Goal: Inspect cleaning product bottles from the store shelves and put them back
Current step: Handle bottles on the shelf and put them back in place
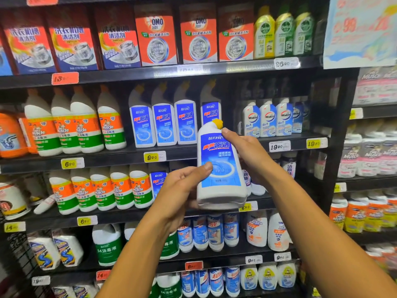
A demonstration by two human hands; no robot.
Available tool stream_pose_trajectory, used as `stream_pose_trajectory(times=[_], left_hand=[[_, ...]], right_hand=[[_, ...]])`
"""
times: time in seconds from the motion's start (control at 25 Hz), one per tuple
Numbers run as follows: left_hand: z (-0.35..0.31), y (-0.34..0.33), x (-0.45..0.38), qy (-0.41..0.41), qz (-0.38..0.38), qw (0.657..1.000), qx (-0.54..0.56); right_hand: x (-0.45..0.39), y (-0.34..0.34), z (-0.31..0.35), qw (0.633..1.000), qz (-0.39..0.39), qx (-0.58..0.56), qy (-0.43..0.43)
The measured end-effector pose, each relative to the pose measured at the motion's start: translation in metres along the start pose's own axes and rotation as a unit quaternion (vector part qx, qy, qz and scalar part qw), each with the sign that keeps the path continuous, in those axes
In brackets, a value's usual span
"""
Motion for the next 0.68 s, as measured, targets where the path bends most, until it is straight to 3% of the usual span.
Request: stream_pose_trajectory(times=[0.4,0.68], left_hand=[[0.008,0.006,-0.008,0.013,0.003,1.0,0.004],[0.08,0.029,-0.012,0.045,0.001,0.999,0.01]], right_hand=[[-0.006,0.0,-0.004,1.0,-0.003,0.02,-0.019],[0.006,-0.003,-0.047,0.999,0.047,-0.003,0.018]])
Point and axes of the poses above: each hand's wrist, its own x-axis away from the middle knuckle, its own y-axis out of the back of the hand, z = x × y, the point moved 4 cm from there along -x, towards the middle knuckle, and after that the axes turned 5 degrees about -x, right-handed, at the moved point
